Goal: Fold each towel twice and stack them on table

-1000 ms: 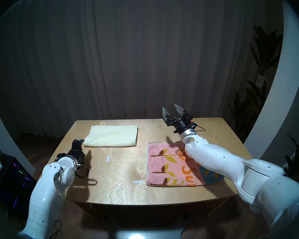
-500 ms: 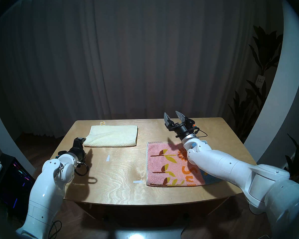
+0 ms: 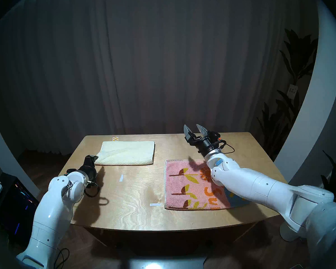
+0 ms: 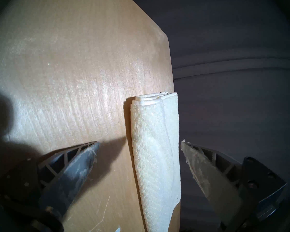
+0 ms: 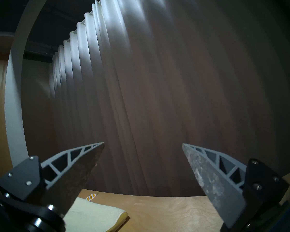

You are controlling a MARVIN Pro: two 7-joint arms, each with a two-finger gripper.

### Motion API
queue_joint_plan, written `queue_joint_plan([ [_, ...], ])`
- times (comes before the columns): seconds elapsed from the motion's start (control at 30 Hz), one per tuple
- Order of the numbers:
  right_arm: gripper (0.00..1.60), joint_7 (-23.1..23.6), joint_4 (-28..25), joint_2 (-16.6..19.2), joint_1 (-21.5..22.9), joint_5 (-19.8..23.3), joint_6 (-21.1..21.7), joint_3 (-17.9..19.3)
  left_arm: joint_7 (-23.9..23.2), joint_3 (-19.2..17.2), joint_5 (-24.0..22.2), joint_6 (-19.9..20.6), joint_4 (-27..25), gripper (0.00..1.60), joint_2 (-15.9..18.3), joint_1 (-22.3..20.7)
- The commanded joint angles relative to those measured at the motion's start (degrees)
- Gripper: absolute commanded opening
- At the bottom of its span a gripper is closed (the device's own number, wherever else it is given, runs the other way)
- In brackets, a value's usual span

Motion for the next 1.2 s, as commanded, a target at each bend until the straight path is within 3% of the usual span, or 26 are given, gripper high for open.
queue_joint_plan([
  [0.0, 1.6, -1.3, -5.5, 4.2, -0.5, 1.1, 1.3, 0.6, 0.1, 0.4, 0.5, 0.5, 0.8, 1.6, 0.7, -3.5],
  [0.7, 1.6, -10.1, -23.3, 16.6, -2.3, 4.4, 9.4, 0.6, 1.3, 3.3, 2.7, 3.0, 8.9, 1.6, 1.5, -10.6],
  [1.17, 1.6, -19.0, -35.3, 25.7, -1.7, 7.7, 16.5, 1.2, 1.3, 5.8, 4.2, 4.4, 16.2, 1.6, 1.2, -16.1],
])
